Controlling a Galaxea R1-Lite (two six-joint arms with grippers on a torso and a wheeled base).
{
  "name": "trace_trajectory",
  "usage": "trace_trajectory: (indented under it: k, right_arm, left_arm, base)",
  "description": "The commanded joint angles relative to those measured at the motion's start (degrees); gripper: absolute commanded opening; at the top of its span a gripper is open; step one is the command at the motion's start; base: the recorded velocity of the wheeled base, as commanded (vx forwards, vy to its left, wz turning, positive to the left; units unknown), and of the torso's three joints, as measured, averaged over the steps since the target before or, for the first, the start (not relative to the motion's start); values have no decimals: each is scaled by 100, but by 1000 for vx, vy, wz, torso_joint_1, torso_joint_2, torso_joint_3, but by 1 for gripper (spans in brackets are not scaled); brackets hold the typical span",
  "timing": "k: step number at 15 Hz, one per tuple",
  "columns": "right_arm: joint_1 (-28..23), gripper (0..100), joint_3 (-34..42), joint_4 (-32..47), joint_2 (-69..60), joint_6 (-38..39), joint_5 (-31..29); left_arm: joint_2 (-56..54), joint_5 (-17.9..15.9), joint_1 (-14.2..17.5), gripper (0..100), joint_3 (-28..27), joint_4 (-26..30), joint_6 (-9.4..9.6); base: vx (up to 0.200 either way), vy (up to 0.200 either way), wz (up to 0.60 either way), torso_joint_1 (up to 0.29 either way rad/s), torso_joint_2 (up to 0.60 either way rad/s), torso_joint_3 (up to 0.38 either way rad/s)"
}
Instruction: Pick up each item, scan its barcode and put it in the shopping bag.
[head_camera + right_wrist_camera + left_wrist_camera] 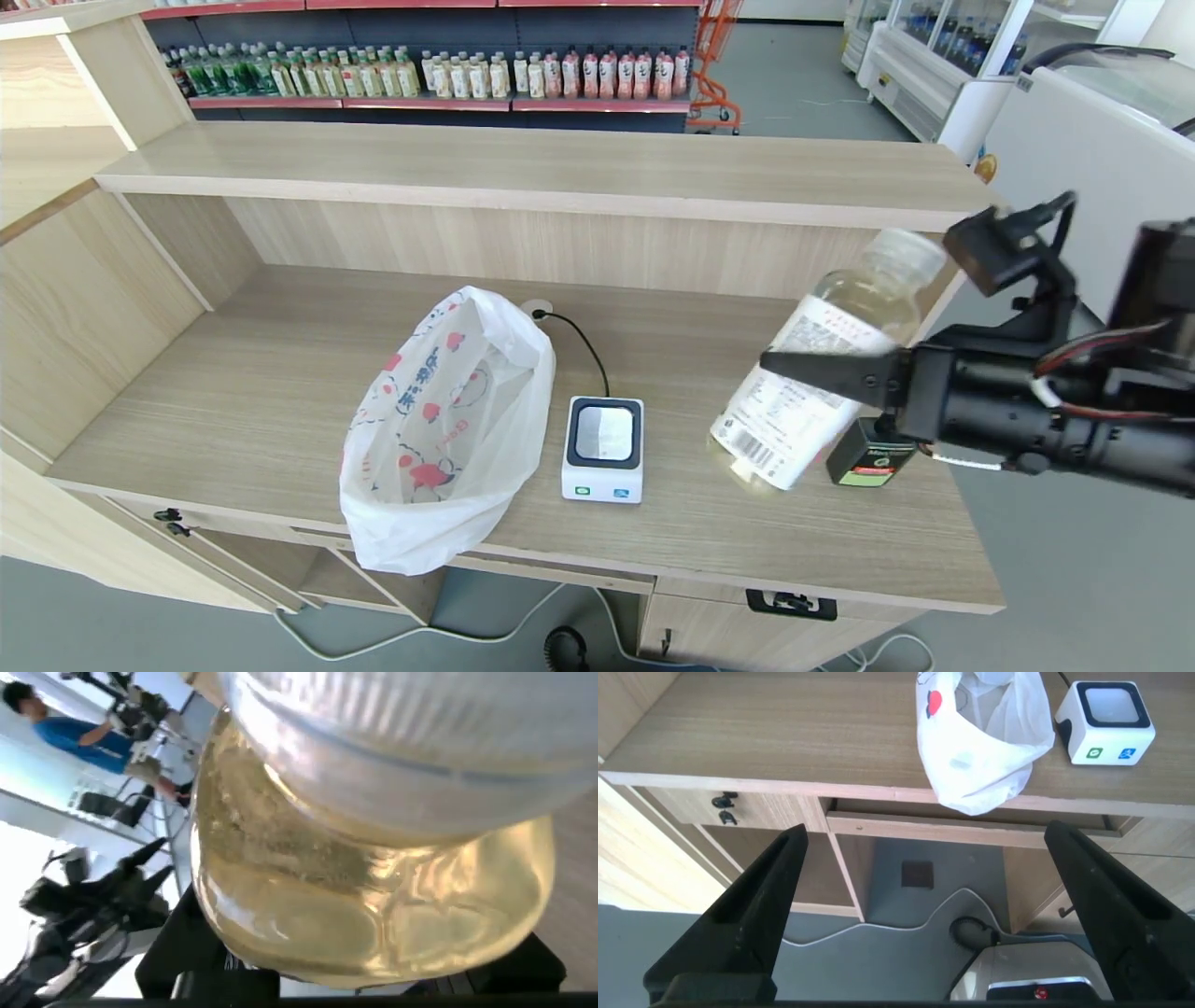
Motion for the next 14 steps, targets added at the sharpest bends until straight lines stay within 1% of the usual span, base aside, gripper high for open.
trace_trajectory:
  k: [1,2,4,7,11,13,14]
  right_arm:
    - [-151,0,-107,360,-1385,649,932]
    - [-90,0,-115,395,-1472,763,1038]
    - [385,0,-115,562,-1639,772,1038]
    - [807,0,-115,1081,-1789,763,1038]
    - [1027,0,-142,1388,-1886,781,1064]
    - [1071,0,-362,1617,-1921,983,1178]
    - [1150,0,-608,1836,-1930,1124,1222]
  left_arm:
    - [-2,0,0,100,0,2,-1]
    - [-2,0,0,100,0,2,-1]
    - [-2,0,0,100,0,2,-1]
    - [-2,0,0,100,0,2,-1]
    - [-2,0,0,100,0,2,-1]
    - [-2,0,0,100,0,2,-1]
    - [-2,0,0,100,0,2,-1]
  base:
    - [0,0,0,0,0,0]
    - [0,0,0,0,0,0]
    - [0,0,0,0,0,0]
    - [0,0,0,0,0,0]
    - [0,0,0,0,0,0]
    - [0,0,0,0,0,0]
    - [0,0,0,0,0,0]
